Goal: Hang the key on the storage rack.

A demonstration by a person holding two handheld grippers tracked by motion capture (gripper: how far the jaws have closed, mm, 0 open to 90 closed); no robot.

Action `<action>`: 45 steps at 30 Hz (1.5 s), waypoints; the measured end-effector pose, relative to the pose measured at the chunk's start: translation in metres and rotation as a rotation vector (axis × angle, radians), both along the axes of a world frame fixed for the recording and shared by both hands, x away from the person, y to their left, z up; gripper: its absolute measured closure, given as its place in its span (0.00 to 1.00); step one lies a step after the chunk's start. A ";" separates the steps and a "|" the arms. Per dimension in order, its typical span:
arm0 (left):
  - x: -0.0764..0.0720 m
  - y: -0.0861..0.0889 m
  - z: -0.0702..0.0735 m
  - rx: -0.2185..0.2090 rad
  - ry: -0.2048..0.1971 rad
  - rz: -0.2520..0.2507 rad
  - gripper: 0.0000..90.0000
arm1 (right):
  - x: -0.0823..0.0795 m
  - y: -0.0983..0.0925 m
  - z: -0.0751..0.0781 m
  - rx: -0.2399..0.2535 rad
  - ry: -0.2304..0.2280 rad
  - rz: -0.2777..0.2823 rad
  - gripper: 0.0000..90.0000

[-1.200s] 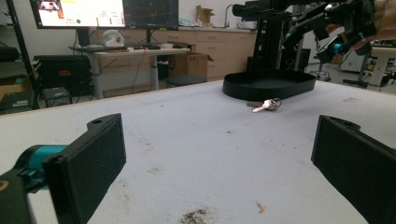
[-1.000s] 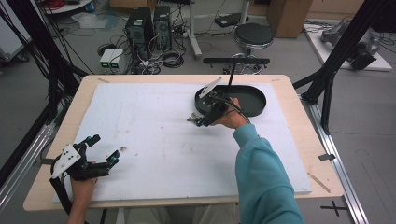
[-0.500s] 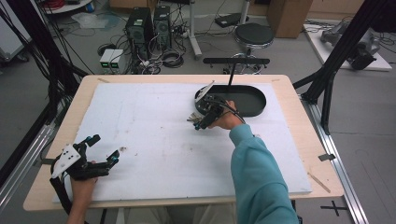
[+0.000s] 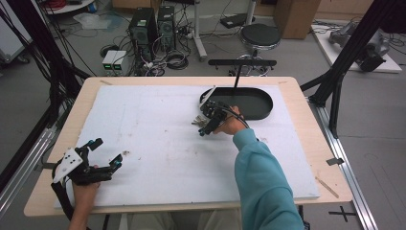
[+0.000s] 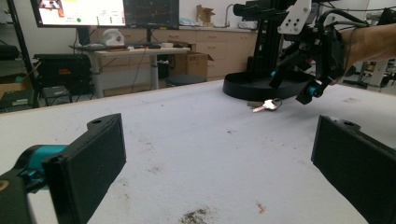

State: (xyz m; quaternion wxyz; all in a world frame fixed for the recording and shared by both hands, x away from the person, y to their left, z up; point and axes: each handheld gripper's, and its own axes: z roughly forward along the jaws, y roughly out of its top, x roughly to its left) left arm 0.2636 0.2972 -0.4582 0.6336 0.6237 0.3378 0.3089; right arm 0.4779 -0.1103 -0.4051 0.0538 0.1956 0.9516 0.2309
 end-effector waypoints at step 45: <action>0.000 0.000 0.000 -0.003 0.005 0.000 0.04 | 0.009 -0.001 -0.006 -0.071 0.059 -0.122 0.88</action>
